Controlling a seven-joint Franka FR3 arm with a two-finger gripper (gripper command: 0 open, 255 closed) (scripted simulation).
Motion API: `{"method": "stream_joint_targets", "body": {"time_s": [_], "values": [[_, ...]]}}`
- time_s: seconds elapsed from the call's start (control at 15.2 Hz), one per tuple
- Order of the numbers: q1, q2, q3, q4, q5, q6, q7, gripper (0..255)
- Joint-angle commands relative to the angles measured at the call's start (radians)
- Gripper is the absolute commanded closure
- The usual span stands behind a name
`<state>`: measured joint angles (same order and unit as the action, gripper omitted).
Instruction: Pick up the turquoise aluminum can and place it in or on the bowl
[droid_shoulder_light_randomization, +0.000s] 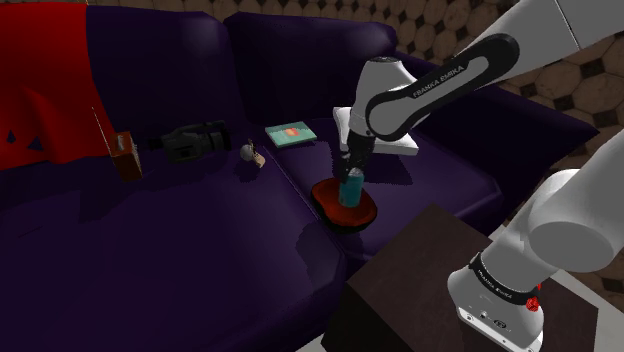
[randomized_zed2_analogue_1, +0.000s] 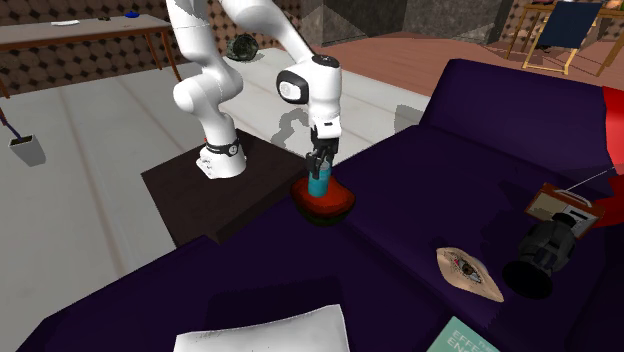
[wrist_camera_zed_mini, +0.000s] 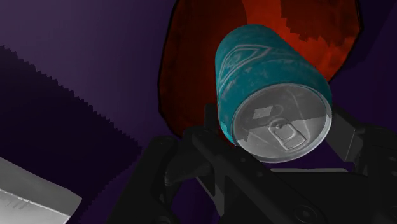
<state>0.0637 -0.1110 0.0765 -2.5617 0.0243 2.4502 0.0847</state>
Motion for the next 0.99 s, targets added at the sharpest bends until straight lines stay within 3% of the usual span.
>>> {"method": "stream_joint_targets", "body": {"time_s": [0.0,0.46,0.53,0.86,0.92], "values": [[0.001,0.016,0.001,-0.003,-0.001,0.020,0.002,255],[0.001,0.016,0.001,-0.003,-0.001,0.020,0.002,255],[0.001,0.016,0.001,-0.003,-0.001,0.020,0.002,0],[0.001,0.016,0.001,-0.003,-0.001,0.020,0.002,0],[0.001,-0.013,0.001,0.006,0.001,-0.019,0.001,0]]}}
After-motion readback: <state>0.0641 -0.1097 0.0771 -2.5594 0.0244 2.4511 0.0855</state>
